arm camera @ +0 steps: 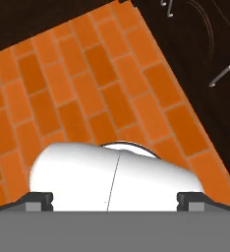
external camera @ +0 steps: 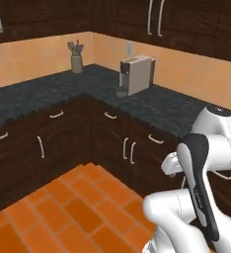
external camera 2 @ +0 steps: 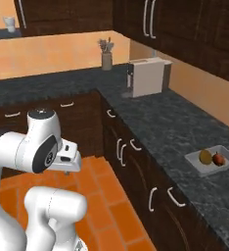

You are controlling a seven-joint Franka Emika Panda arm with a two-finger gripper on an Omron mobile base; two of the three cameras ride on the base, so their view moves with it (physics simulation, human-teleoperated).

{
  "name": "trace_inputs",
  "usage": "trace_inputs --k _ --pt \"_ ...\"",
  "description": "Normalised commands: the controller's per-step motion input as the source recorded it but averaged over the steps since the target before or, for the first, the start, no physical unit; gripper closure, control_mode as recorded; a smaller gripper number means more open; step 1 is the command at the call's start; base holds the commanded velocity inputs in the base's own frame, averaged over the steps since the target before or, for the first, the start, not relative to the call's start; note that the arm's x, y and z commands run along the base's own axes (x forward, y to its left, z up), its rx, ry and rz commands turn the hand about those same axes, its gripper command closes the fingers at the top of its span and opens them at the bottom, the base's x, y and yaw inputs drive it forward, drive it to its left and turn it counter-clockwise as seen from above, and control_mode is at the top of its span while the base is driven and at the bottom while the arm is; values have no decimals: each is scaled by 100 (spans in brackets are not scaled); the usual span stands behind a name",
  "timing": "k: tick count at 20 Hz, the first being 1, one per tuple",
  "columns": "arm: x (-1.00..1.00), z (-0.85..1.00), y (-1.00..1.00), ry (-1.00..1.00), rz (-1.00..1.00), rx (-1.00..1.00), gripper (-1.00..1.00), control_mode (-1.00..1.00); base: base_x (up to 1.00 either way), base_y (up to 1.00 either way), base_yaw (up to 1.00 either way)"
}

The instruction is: Take the meat container that has the shrimp and place it on the second highest rack of the freezer. Then take the vegetable container that has the bell pepper and avocado and place it on the highest rack of the freezer.

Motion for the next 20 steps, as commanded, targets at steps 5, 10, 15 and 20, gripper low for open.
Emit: trace_inputs --k 5,10,15,20 --pt "0 0 0 0 0 0 -100 100 56 41 -75" --pt "0 0 0 0 0 0 -100 100 38 24 -79" --pt "0 0 0 0 0 0 -100 100 35 2 -75" --pt "0 0 0 0 0 0 -100 100 62 -1 -51"
